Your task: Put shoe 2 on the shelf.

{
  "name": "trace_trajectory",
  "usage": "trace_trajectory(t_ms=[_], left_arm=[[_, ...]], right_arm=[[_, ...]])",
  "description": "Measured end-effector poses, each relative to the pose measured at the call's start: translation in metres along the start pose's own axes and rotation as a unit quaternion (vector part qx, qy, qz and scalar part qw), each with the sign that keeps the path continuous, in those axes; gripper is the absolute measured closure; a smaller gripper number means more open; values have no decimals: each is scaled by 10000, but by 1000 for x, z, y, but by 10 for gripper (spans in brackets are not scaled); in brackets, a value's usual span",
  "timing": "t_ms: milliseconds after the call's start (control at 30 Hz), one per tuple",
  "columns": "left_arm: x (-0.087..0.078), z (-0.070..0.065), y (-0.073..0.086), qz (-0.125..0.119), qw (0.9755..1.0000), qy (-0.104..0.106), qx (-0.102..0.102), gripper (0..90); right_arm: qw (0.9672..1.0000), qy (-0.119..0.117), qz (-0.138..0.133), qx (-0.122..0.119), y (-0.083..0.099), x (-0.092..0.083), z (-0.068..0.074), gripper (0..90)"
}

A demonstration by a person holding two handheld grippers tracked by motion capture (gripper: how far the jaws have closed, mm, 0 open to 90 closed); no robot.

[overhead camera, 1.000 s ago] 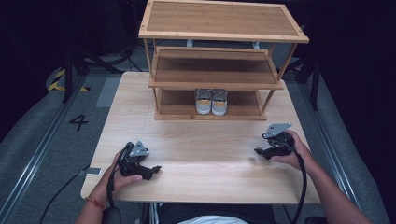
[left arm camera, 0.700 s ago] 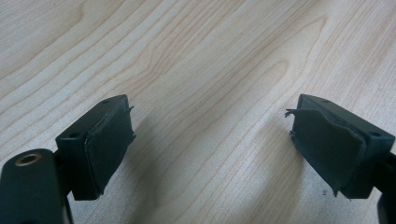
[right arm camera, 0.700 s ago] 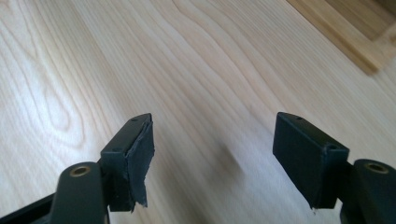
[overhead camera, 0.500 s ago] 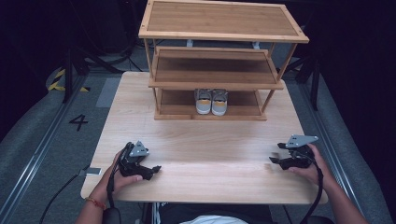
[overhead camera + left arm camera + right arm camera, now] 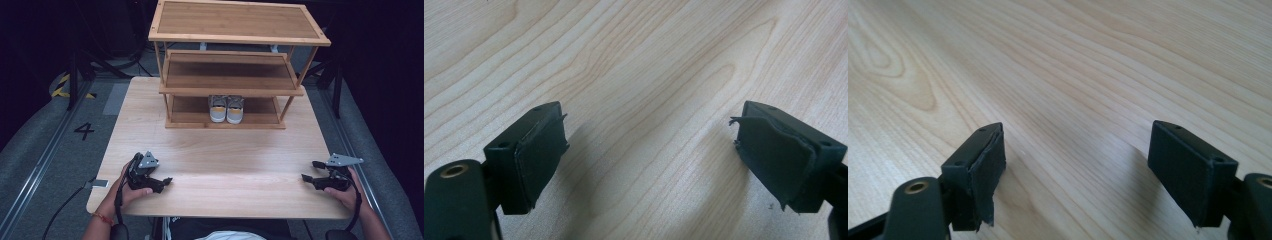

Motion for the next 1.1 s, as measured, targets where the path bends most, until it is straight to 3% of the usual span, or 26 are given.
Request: trace_trajectory(t_ms=[300, 1100], left_arm=[[0, -2, 1, -16, 10000, 39, -89, 130], [0, 0, 0, 11, 10000, 12, -8, 124]], right_arm=[[9999, 93, 30, 78, 3, -2, -2, 216], [9992, 305, 54, 254, 3, -2, -4, 217]])
Point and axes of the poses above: each handheld gripper's, and its own axes: x roughly forward along the jaws, y roughly out of its underside, z roughly to its left, the point moved 7 cm from there along x, roughly forward along the jaws, and after that the axes turned 8 degrees about y, right-handed, at the moved point
